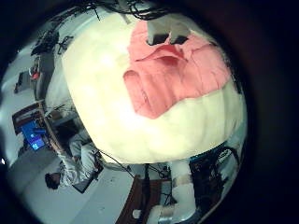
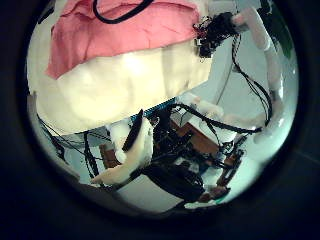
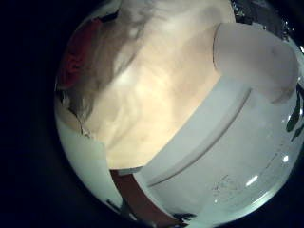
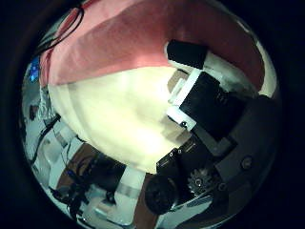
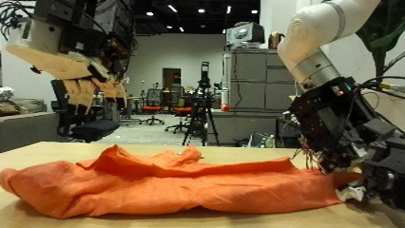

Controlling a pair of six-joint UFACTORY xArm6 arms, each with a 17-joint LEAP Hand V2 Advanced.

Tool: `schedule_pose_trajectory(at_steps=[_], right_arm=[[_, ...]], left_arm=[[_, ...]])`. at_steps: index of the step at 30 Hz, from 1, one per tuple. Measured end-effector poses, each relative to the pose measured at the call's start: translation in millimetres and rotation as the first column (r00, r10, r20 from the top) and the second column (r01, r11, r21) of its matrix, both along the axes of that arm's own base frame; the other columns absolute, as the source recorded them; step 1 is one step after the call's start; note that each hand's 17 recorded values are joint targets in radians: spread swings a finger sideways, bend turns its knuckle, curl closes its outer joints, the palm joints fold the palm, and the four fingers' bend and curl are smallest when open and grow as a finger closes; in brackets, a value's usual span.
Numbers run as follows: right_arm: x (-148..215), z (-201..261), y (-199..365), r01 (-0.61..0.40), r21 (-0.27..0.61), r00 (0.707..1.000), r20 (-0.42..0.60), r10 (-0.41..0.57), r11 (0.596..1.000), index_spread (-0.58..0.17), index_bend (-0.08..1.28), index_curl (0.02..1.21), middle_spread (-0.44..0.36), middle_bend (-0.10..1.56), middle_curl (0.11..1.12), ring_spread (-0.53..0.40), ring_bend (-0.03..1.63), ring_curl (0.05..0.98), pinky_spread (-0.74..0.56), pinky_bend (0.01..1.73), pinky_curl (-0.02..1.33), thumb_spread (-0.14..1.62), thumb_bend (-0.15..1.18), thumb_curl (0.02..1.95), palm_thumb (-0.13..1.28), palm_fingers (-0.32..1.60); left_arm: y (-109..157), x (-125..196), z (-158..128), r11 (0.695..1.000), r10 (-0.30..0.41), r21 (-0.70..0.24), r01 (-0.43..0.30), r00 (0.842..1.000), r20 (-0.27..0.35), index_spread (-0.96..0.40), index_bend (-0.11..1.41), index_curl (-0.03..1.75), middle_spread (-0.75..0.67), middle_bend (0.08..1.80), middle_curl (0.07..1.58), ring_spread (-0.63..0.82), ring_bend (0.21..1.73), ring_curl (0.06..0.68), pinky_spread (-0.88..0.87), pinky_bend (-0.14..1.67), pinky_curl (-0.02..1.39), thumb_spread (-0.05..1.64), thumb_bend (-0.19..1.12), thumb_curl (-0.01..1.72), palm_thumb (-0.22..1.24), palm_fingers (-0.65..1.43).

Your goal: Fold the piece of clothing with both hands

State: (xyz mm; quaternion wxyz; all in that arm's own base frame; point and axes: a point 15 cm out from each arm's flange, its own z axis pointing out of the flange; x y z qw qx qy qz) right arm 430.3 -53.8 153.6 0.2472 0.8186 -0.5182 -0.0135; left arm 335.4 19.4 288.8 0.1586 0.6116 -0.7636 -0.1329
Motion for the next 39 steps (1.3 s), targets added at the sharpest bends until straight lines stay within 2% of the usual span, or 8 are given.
schedule_pose_trajectory(at_steps=[9, 13, 16, 21, 26, 31, 34, 39], right_arm=[[6, 81, -25, -0.014, 0.025, 0.989, 0.149, 0.01, 1.0, -0.276, 0.98, 0.73, -0.139, 1.15, 0.68, -0.223, 1.23, 0.562, -0.46, 1.06, 0.55, 1.02, 0.01, 0.55, 1.09, 1.29], [5, 132, -26, -0.019, 0.043, 0.966, 0.259, 0.007, 0.999, -0.262, 1.01, 0.75, -0.13, 1.18, 0.68, -0.216, 1.27, 0.567, -0.44, 1.08, 0.56, 1.03, -0.01, 0.57, 1.09, 1.26], [2, 155, -14, -0.025, 0.103, 0.949, 0.314, -0.009, 0.994, -0.256, 1.02, 0.75, -0.126, 1.19, 0.68, -0.213, 1.28, 0.568, -0.43, 1.1, 0.57, 1.03, -0.01, 0.59, 1.09, 1.25], [8, 183, 49, -0.138, 0.161, 0.922, 0.381, 0.067, 0.977, -0.248, 1.03, 0.76, -0.122, 1.21, 0.67, -0.209, 1.3, 0.567, -0.43, 1.11, 0.57, 1.05, -0.01, 0.61, 1.09, 1.24], [17, 226, 131, -0.296, 0.176, 0.864, 0.469, 0.185, 0.939, -0.243, 1.04, 0.76, -0.119, 1.22, 0.67, -0.208, 1.31, 0.562, -0.43, 1.11, 0.57, 1.05, -0.01, 0.63, 1.08, 1.24], [21, 229, 210, -0.41, 0.192, 0.826, 0.492, 0.274, 0.892, -0.243, 1.05, 0.76, -0.118, 1.22, 0.66, -0.203, 1.32, 0.556, -0.44, 1.12, 0.56, 1.04, -0.01, 0.65, 1.08, 1.24], [30, 234, 256, -0.466, 0.195, 0.801, 0.506, 0.319, 0.863, -0.243, 1.05, 0.76, -0.117, 1.22, 0.66, -0.202, 1.32, 0.553, -0.44, 1.12, 0.56, 1.04, -0.01, 0.66, 1.08, 1.24], [26, 202, 311, -0.529, 0.201, 0.794, 0.461, 0.397, 0.825, -0.243, 1.05, 0.76, -0.117, 1.23, 0.66, -0.201, 1.33, 0.549, -0.44, 1.12, 0.56, 1.04, -0.01, 0.68, 1.08, 1.24]], left_arm=[[18, -2, -2, 1.0, 0.027, -0.002, -0.027, 1.0, -0.007, 0.14, 0.16, 0.29, 0.3, 0.18, 0.28, 0.51, 0.42, 0.232, 0.45, 0.35, 0.32, 1.14, -0.02, 0.28, 0.42, -0.02], [30, -3, -5, 0.999, 0.04, -0.009, -0.04, 0.999, -0.006, 0.14, 0.16, 0.29, 0.3, 0.18, 0.28, 0.51, 0.42, 0.232, 0.45, 0.35, 0.32, 1.14, -0.02, 0.28, 0.42, -0.02], [35, -6, -10, 0.999, 0.052, -0.011, -0.052, 0.998, -0.019, 0.15, 0.16, 0.29, 0.3, 0.18, 0.28, 0.51, 0.42, 0.231, 0.45, 0.35, 0.32, 1.15, -0.01, 0.28, 0.43, -0.02], [61, -9, -13, 0.996, 0.088, -0.027, -0.088, 0.996, -0.006, 0.15, 0.16, 0.29, 0.3, 0.18, 0.28, 0.51, 0.42, 0.231, 0.45, 0.35, 0.32, 1.15, -0.02, 0.28, 0.43, -0.02], [79, -14, -17, 0.992, 0.123, -0.035, -0.123, 0.992, -0.004, 0.15, 0.16, 0.29, 0.3, 0.18, 0.28, 0.51, 0.43, 0.232, 0.45, 0.35, 0.32, 1.16, -0.02, 0.28, 0.44, -0.02], [90, -22, -25, 0.987, 0.151, -0.047, -0.151, 0.988, -0.016, 0.15, 0.16, 0.29, 0.3, 0.18, 0.28, 0.5, 0.43, 0.232, 0.45, 0.35, 0.32, 1.15, -0.02, 0.28, 0.45, -0.02], [105, -22, -26, 0.983, 0.179, -0.052, -0.178, 0.984, 0.003, 0.15, 0.16, 0.29, 0.3, 0.18, 0.28, 0.5, 0.43, 0.233, 0.45, 0.35, 0.32, 1.16, -0.02, 0.28, 0.45, -0.02], [110, -26, -26, 0.98, 0.192, -0.063, -0.191, 0.981, 0.006, 0.15, 0.16, 0.29, 0.29, 0.18, 0.28, 0.5, 0.43, 0.233, 0.45, 0.36, 0.32, 1.16, -0.02, 0.28, 0.45, -0.02]])
